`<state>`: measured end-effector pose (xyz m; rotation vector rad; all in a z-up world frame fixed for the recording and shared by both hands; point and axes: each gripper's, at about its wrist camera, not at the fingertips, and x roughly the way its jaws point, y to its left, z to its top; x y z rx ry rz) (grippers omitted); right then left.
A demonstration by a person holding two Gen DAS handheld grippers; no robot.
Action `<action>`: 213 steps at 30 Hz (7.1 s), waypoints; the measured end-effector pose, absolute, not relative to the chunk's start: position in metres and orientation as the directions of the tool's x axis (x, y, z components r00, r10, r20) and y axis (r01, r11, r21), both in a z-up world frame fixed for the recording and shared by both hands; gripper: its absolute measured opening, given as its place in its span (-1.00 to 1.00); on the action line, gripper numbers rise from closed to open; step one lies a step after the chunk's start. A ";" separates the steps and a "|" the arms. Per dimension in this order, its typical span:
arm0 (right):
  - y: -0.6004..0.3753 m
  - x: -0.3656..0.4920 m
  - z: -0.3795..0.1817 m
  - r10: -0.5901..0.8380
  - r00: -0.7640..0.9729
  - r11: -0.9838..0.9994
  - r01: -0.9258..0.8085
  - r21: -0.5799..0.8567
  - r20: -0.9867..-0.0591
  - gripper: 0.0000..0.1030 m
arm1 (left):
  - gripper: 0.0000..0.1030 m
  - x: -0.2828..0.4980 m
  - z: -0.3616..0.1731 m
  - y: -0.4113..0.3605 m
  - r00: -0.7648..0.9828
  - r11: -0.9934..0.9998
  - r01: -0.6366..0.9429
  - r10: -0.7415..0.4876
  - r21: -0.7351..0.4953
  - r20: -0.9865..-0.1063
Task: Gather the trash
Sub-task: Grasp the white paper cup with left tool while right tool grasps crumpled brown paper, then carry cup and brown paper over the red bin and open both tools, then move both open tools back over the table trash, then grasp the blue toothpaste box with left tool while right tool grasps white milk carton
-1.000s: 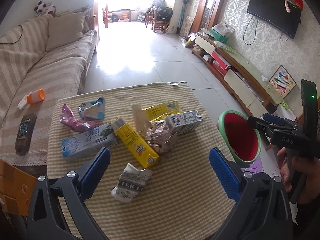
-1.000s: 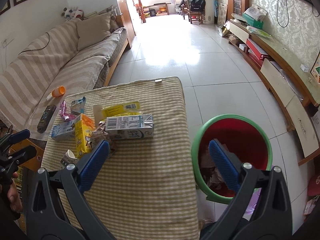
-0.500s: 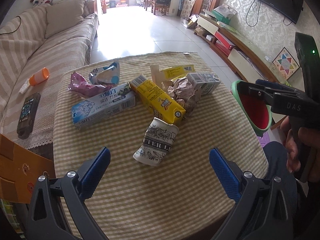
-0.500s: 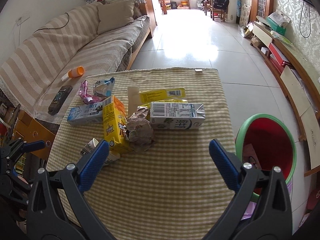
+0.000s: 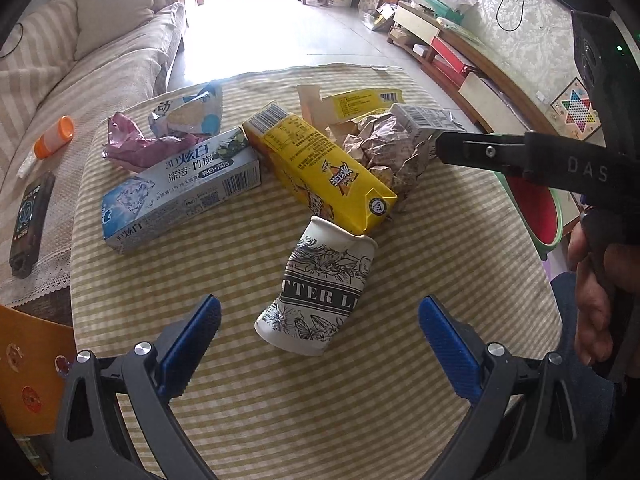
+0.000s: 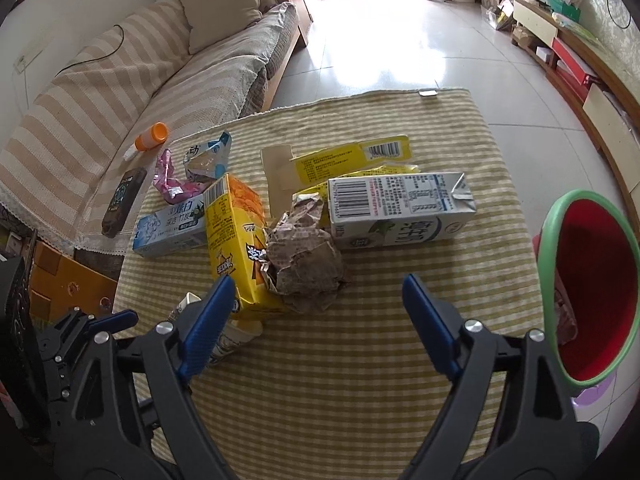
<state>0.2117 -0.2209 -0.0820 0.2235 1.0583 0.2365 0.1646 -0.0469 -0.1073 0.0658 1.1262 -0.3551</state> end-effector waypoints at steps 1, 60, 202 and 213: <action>-0.219 0.215 -0.087 0.304 0.461 0.949 -0.074 0.305 -0.833 0.59 | 0.84 0.167 -0.110 -0.046 0.377 0.942 0.309 -0.245 -0.127 -0.893; -0.267 0.160 -0.025 0.355 0.581 0.913 -0.047 0.405 -0.732 -0.09 | -0.24 0.141 -0.049 -0.051 0.548 0.956 0.253 -0.271 -0.152 -0.792; -0.275 0.275 -0.118 0.288 0.418 0.843 0.316 0.435 -0.861 0.91 | 0.81 0.310 -0.145 0.010 0.327 0.876 0.458 -0.005 0.153 -0.945; -0.274 0.287 -0.149 0.275 0.372 0.799 0.425 0.426 -0.887 0.59 | 0.61 0.294 -0.154 0.003 0.338 0.866 0.468 0.008 0.175 -0.941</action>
